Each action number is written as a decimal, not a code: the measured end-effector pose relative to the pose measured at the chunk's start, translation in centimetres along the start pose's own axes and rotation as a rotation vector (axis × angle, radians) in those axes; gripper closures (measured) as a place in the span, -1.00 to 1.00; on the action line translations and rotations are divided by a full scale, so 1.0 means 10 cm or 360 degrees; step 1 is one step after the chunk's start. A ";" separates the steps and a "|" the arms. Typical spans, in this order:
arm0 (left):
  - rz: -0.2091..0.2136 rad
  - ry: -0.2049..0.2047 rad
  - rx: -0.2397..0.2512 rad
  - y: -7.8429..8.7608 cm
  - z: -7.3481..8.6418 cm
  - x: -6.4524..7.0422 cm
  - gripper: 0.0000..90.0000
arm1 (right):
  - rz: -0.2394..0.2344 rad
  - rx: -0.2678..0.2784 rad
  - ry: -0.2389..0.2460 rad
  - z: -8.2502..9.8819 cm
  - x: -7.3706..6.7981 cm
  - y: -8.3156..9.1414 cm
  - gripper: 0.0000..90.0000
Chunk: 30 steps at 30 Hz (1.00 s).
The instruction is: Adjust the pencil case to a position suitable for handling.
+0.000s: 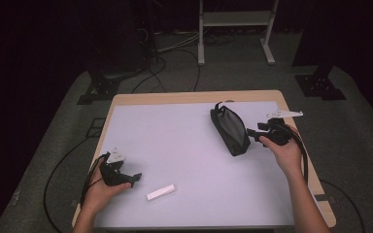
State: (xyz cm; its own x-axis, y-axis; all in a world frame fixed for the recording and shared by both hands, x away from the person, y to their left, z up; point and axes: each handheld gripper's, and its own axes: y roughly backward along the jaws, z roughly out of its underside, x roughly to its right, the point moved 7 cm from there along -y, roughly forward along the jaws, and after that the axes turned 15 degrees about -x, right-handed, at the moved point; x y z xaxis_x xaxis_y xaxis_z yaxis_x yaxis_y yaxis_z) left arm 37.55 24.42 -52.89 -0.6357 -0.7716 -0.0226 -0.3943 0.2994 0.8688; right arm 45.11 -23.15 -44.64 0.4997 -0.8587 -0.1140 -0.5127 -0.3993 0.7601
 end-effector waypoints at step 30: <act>0.0001 0.0000 -0.0001 0.00 0.00 0.00 -1.00 | 0.0001 -0.0064 -0.0017 -0.20 -0.08 -0.42 0.00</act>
State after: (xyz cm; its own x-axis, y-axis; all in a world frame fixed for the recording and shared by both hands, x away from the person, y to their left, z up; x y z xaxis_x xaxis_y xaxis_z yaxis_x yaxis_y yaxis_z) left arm 37.56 24.42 -52.90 -0.6357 -0.7716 -0.0220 -0.3937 0.2997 0.8690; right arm 48.24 -20.12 -46.45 0.4914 -0.8626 -0.1201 -0.4848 -0.3855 0.7851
